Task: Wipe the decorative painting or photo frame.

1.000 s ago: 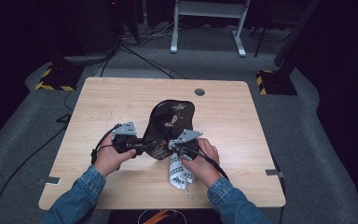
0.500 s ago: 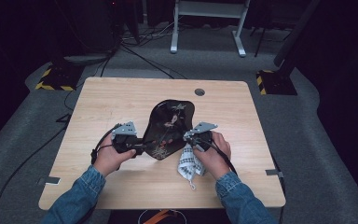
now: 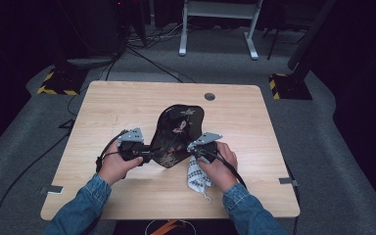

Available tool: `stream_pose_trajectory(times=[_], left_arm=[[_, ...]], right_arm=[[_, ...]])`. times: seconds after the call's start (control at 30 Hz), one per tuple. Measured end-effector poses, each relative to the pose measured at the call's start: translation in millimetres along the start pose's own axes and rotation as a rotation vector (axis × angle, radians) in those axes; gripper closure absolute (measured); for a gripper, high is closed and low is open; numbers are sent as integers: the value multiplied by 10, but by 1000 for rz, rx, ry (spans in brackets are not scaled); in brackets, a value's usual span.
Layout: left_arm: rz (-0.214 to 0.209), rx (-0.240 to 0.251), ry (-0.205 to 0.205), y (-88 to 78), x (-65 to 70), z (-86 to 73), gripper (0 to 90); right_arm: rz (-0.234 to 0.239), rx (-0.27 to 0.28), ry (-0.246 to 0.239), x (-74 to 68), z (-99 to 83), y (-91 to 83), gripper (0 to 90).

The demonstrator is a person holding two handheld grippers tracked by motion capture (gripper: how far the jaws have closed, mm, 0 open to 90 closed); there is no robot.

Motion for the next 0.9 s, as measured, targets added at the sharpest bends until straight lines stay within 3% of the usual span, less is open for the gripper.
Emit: stream_pose_trajectory(times=[0.23, 0.33, 0.43, 0.9], left_arm=[[0, 0, -2, -1, -3, 1, 767], [4, -1, -3, -6, -7, 0, 769], [3, 0, -3, -6, -5, -2, 768], [0, -1, -3, -6, -3, -3, 764]], right_arm=[[81, 19, -52, -322, 98, 59, 816], [89, 14, -73, -394, 117, 82, 816], [97, 17, -56, -359, 101, 84, 818], [-18, -26, 29, 122, -107, 44, 818]])
Point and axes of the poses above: each handheld gripper's, and its own axes: y roughly forward along the jaws, z roughly out of its top, x roughly to its right, the point moved 7 cm from there along y, roughly forward along the jaws, and after that the axes turned 8 degrees about -y, right-handed, at the moved point
